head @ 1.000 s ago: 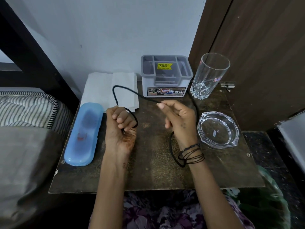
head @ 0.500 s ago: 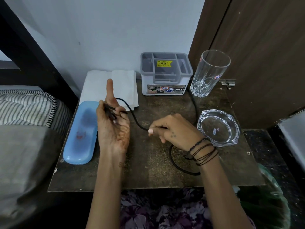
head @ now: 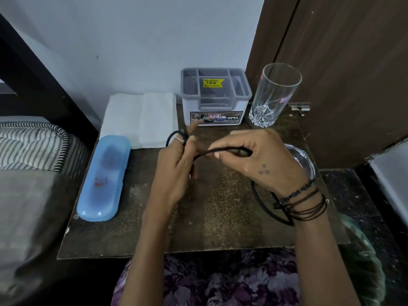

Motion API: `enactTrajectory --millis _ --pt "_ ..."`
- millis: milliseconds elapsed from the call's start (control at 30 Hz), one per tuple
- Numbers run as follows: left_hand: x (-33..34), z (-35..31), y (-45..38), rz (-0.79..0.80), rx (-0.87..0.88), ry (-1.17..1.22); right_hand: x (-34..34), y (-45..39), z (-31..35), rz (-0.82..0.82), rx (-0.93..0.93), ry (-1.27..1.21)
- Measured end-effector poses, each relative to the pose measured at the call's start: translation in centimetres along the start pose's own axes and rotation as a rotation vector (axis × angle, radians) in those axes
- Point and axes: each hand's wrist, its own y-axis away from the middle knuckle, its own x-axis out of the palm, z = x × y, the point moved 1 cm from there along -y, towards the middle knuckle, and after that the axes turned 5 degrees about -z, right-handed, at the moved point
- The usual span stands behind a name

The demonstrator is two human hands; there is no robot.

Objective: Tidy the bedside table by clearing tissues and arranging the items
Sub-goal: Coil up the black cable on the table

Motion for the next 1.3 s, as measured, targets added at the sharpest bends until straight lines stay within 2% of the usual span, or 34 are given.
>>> enactTrajectory --millis 100,200,267,367,500,600,667,767,833,900,967,1033,1100,1200,1233,1300 --pt "0.1 -0.1 0.1 0.114 -0.064 -0.030 0.1 -0.2 -0.6 -0.121 -0.043 0.147" --pt "-0.1 -0.1 0.2 0.282 -0.181 0.116 0.5 -0.1 -1.6 -0.159 -0.080 0.257" --pt "-0.1 -0.1 0.3 0.310 -0.248 0.211 1.0 -0.2 -2.1 -0.168 -0.057 0.188" --pt "-0.1 -0.2 0.4 0.323 -0.329 0.546 1.9 -0.5 -2.6 -0.180 0.054 -0.107" --pt "0.1 -0.7 0.4 0.235 -0.386 1.008 3.1 -0.6 -3.5 -0.142 0.169 -0.390" --pt "0.3 -1.1 0.3 0.132 -0.484 1.369 4.1 -0.5 -3.9 -0.074 0.232 -0.324" --pt "0.5 -1.3 0.1 0.062 -0.504 1.491 4.6 -0.5 -4.1 0.012 0.277 -0.282" --pt "0.2 -0.6 -0.1 -0.087 -0.494 1.534 5.1 -0.4 -3.8 0.188 0.349 -0.326" --pt "-0.2 -0.3 -0.2 -0.140 -0.489 1.469 5.3 -0.1 -3.3 0.312 0.421 -0.417" --pt "-0.2 0.1 -0.4 -0.212 -0.478 1.274 5.2 -0.1 -2.6 0.404 0.523 -0.545" --pt "-0.1 0.5 -0.5 -0.280 -0.401 0.962 4.8 -0.1 -2.0 0.445 0.568 -0.584" --pt "0.1 0.7 -0.4 -0.209 -0.244 0.555 4.2 -0.1 -1.4 0.443 0.579 -0.578" --pt "0.6 0.9 0.0 -0.085 -0.095 0.215 3.5 -0.1 -0.9 0.349 0.617 -0.616" --pt "0.4 1.2 0.3 -0.017 0.078 -0.181 2.0 -0.2 -0.6 0.093 0.700 -0.788" --pt "0.2 1.2 0.3 -0.003 0.068 -0.215 1.5 -0.2 -0.5 0.032 0.675 -0.794" --pt "-0.1 1.2 0.3 0.038 -0.033 -0.122 0.8 -0.3 -0.5 -0.049 0.541 -0.700"
